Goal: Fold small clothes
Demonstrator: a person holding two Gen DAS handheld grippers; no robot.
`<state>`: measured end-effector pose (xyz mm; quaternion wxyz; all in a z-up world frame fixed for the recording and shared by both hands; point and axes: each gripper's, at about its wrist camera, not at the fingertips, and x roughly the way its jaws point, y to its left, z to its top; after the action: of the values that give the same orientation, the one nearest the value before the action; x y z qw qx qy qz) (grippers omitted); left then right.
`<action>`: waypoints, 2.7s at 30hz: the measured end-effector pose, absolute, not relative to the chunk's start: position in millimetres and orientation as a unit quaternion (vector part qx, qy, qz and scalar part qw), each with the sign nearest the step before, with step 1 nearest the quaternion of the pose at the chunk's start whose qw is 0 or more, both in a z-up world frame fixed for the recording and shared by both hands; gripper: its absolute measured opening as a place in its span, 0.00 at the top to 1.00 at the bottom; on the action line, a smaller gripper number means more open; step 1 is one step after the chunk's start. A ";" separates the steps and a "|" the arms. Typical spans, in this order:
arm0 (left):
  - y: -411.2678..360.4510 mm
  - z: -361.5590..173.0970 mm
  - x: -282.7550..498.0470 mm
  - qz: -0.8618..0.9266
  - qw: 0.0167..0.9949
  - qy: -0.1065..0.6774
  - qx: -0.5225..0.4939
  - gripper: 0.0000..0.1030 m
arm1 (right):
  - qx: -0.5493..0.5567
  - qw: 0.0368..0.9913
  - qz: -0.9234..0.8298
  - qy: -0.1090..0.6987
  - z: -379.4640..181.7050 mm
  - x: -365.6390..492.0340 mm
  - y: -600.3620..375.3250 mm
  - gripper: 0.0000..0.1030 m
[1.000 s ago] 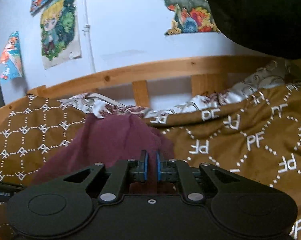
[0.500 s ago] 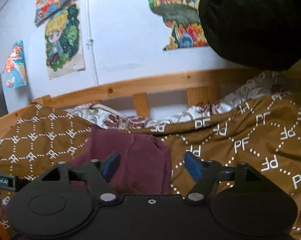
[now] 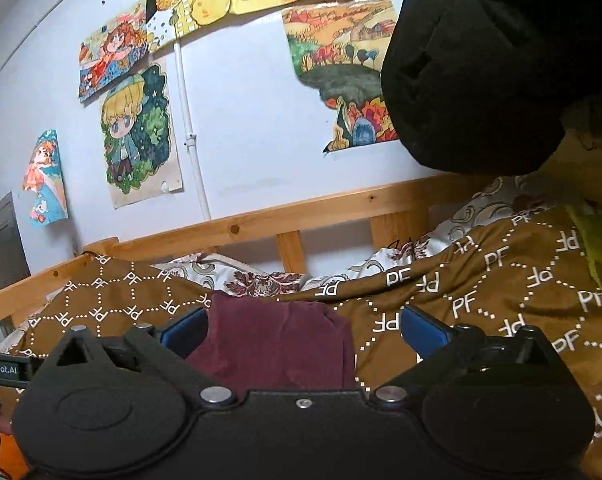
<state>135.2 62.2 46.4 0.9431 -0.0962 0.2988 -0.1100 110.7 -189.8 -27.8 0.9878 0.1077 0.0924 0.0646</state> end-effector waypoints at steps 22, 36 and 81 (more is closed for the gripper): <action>44.3 42.1 46.6 -0.108 0.953 0.283 -0.011 0.01 | 0.097 0.989 0.074 0.090 -33.5 -3.2 -191.8 0.01; 59.2 25.7 27.1 -0.094 0.953 0.286 -0.007 0.01 | 0.095 0.982 0.060 0.154 -68.6 -22.8 -179.4 0.01; 56.8 1.9 25.4 -0.107 0.953 0.284 0.000 0.01 | 0.052 0.988 0.021 0.146 -83.0 -23.3 -170.3 0.01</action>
<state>25.4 56.8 1.9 0.9528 0.0005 0.2840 -0.1073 -23.3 -170.3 -83.0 0.9878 0.0519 0.1456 0.0209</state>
